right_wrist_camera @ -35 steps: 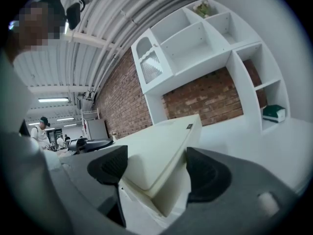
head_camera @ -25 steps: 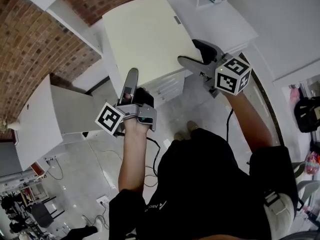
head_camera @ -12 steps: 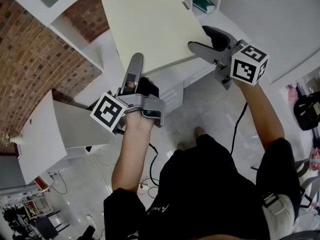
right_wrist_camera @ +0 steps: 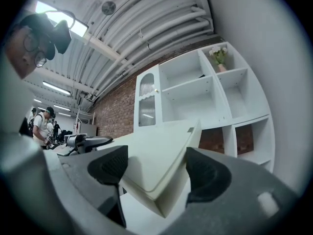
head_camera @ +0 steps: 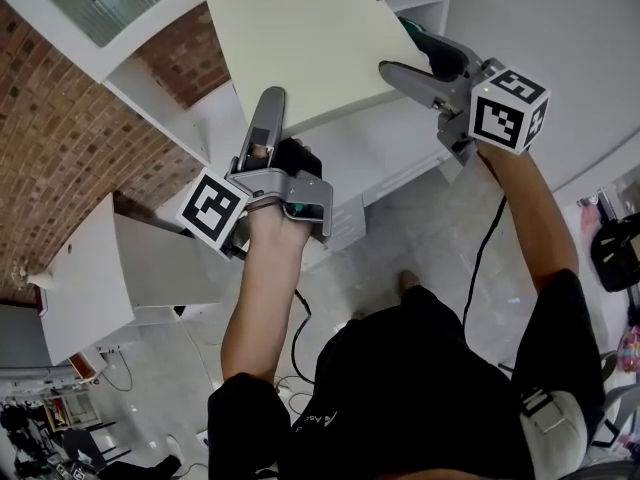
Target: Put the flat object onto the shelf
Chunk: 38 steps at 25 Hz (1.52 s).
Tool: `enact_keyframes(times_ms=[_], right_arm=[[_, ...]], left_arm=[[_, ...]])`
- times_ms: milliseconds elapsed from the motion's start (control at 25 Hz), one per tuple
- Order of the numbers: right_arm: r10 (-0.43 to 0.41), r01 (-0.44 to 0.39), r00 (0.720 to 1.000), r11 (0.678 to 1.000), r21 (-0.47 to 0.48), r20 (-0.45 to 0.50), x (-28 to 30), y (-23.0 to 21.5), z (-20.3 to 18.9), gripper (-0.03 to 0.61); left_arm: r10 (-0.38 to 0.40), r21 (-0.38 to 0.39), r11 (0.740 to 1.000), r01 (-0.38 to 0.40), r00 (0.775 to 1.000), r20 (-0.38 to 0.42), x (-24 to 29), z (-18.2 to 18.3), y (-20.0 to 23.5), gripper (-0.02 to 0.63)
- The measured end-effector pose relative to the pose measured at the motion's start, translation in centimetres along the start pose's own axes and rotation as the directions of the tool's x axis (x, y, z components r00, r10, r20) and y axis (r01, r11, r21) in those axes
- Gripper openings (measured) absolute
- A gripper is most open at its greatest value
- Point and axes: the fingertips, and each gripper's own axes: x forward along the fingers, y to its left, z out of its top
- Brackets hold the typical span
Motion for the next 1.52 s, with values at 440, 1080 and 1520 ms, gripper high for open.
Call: enact_keyframes(times_ms=[440,1080,1520], right_arm=[[0.095,-0.095,0.995,0.991,-0.096,-0.011,1.0,-11.6,8.0,0.371],[0.162,-0.160,0.987,0.985,-0.064,0.020,6.4,-19.2,10.1,0.368],[0.120,-0.119,0.993,0.991,-0.058,0.015,11.8,-22.1,10.8,0.368]], left_arm=[[-0.040,0.008,0.999,0.040,0.993,0.107,12.2,-3.0,-3.3,0.279],[0.019,0.003,1.000,-0.020,0.986,0.168,20.1,-1.4,-2.5,0.281],[0.012,0.005,1.000,-0.013,0.991,0.135,24.8,3.4,-1.0,0.284]])
